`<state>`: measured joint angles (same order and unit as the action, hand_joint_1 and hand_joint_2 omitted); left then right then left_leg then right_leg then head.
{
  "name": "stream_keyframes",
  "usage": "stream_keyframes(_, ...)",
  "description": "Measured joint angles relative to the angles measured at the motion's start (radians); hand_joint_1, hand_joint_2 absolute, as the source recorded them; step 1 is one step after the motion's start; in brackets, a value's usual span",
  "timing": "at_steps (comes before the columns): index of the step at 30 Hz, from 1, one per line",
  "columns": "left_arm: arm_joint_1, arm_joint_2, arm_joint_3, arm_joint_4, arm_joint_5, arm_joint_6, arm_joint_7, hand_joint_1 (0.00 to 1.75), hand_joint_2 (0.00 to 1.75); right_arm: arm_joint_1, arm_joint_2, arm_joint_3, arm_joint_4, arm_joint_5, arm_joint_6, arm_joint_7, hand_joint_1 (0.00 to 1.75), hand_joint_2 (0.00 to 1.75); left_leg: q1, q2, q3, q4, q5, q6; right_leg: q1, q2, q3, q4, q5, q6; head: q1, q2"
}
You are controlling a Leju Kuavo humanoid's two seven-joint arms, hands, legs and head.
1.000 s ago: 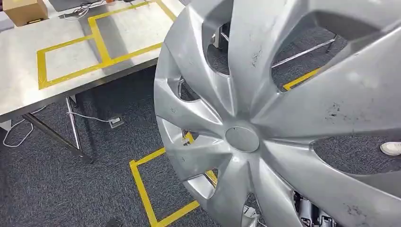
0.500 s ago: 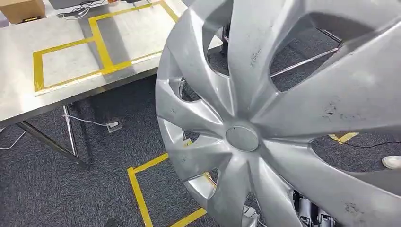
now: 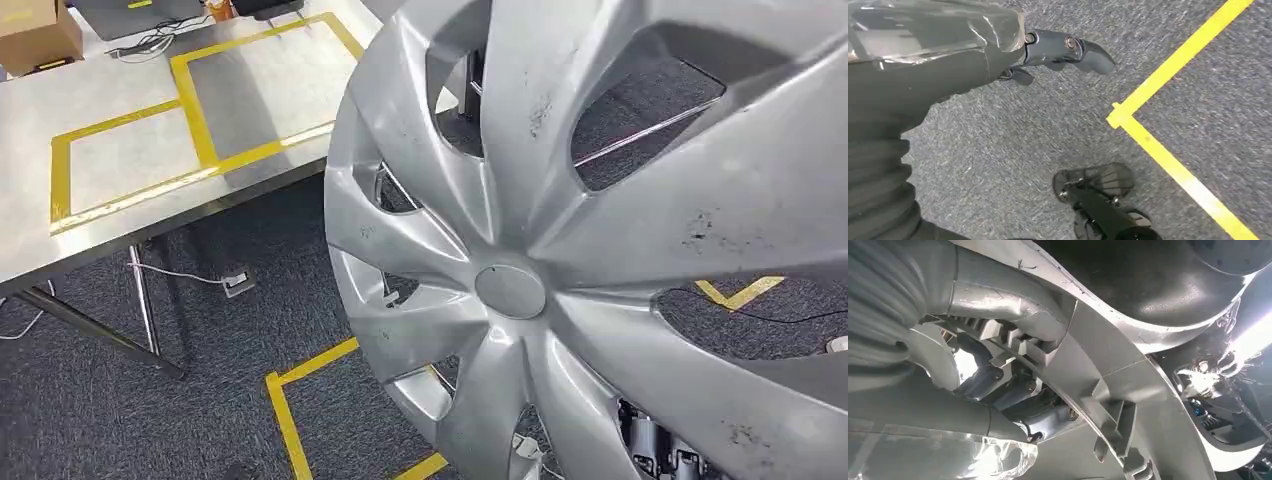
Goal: Take the parts from the cabinet and place them on the table.
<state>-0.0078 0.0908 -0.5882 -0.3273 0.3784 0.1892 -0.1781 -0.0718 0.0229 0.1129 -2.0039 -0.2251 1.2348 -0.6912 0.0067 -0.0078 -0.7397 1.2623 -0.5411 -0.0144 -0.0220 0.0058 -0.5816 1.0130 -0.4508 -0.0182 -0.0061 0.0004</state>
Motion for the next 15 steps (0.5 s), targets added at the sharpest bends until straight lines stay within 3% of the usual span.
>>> stream_keyframes(2, 0.0, 0.001, 0.001, 0.0, 0.0, 0.001, 0.0, 0.0, 1.75, -0.002, 0.001, 0.002, 0.0, 0.0, 0.0, 0.0, 1.75, 1.75, -0.003, 0.001, 0.063, -0.17, 0.125, 0.014, 0.003, 0.0, 0.025, -0.001, -0.015, 0.003, 0.0, 0.0)
stream_keyframes(3, 0.001, 0.003, 0.003, 0.0, 0.0, 0.001, 0.0, 0.0, 1.75, -0.004, 0.002, 0.002, 0.0, 0.0, -0.001, 0.0, 1.75, 1.75, -0.008, 0.005, 0.089, -0.239, 0.17, 0.027, 0.002, 0.0, 0.028, -0.003, -0.02, 0.004, 0.001, 0.0)
stream_keyframes(4, 0.0, 0.004, 0.004, 0.0, 0.0, 0.001, 0.0, 0.0, 1.75, -0.006, 0.003, 0.003, 0.001, 0.001, -0.002, 0.0, 1.75, 1.75, -0.016, 0.007, 0.091, -0.252, 0.138, 0.033, 0.01, 0.002, 0.033, 0.0, -0.025, 0.011, 0.0, 0.0)
stream_keyframes(5, 0.001, 0.006, 0.005, 0.0, 0.0, 0.003, 0.0, 0.0, 1.75, -0.008, 0.003, 0.004, 0.001, 0.001, -0.003, 0.0, 1.75, 1.75, -0.016, 0.006, 0.092, -0.25, 0.131, 0.036, 0.008, 0.003, 0.031, -0.002, -0.029, 0.016, 0.002, 0.0)
stream_keyframes(7, 0.003, 0.006, 0.006, -0.002, 0.0, 0.005, 0.0, 0.0, 1.75, -0.012, 0.006, 0.007, 0.0, 0.003, -0.009, 0.0, 1.75, 1.75, -0.022, 0.005, 0.095, -0.252, 0.141, 0.048, 0.007, 0.003, 0.035, -0.009, -0.036, 0.028, 0.0, 0.0)
stream_keyframes(8, 0.004, 0.006, 0.008, -0.003, 0.0, 0.006, 0.0, 0.0, 1.75, -0.011, 0.006, 0.008, 0.0, 0.003, -0.01, 0.0, 1.75, 1.75, -0.011, 0.004, 0.121, -0.275, 0.151, 0.054, 0.009, 0.002, 0.039, -0.003, -0.039, 0.031, -0.001, 0.0)
stream_keyframes(9, 0.005, 0.004, 0.008, -0.005, -0.001, 0.006, 0.0, 0.0, 1.75, -0.012, 0.006, 0.008, 0.0, 0.003, -0.011, 0.0, 1.75, 1.75, -0.012, 0.004, 0.132, -0.285, 0.152, 0.054, 0.008, 0.0, 0.031, 0.015, -0.044, 0.033, 0.003, 0.0)
stream_keyframes(10, 0.004, 0.003, 0.01, -0.006, -0.002, 0.008, 0.0, 0.0, 1.75, -0.015, 0.006, 0.008, 0.0, 0.0, -0.011, 0.0, 1.75, 1.75, -0.012, 0.004, 0.138, -0.286, 0.149, 0.061, 0.008, 0.0, 0.003, 0.067, -0.067, 0.028, 0.003, 0.0)
stream_keyframes(11, 0.004, 0.003, 0.013, -0.007, -0.002, 0.009, 0.0, 0.0, 1.75, -0.014, 0.006, 0.008, 0.0, -0.003, -0.011, 0.0, 1.75, 1.75, -0.014, 0.004, 0.142, -0.285, 0.145, 0.064, 0.007, 0.0, -0.047, 0.151, -0.098, 0.024, 0.003, 0.0)
stream_keyframes(13, 0.006, 0.001, 0.015, -0.008, -0.003, 0.01, 0.0, 0.0, 1.75, -0.009, 0.005, 0.009, 0.002, -0.019, -0.011, 0.0, 1.75, 1.75, -0.016, 0.001, 0.147, -0.284, 0.135, 0.068, 0.007, 0.0, -0.14, 0.289, -0.129, 0.027, 0.003, 0.0)
stream_keyframes(14, 0.007, 0.001, 0.016, -0.008, -0.003, 0.011, 0.0, 0.0, 1.75, -0.006, 0.005, 0.009, 0.004, -0.028, -0.011, 0.0, 1.75, 1.75, -0.017, -0.001, 0.152, -0.283, 0.129, 0.068, 0.007, 0.0, -0.159, 0.3, -0.118, 0.034, 0.003, 0.0)
stream_keyframes(15, 0.008, 0.0, 0.017, -0.009, -0.005, 0.011, 0.001, 0.0, 1.75, -0.004, 0.005, 0.009, 0.006, -0.036, -0.011, 0.0, 1.75, 1.75, -0.017, -0.003, 0.16, -0.282, 0.122, 0.067, 0.006, 0.0, -0.152, 0.262, -0.087, 0.044, 0.003, 0.0)
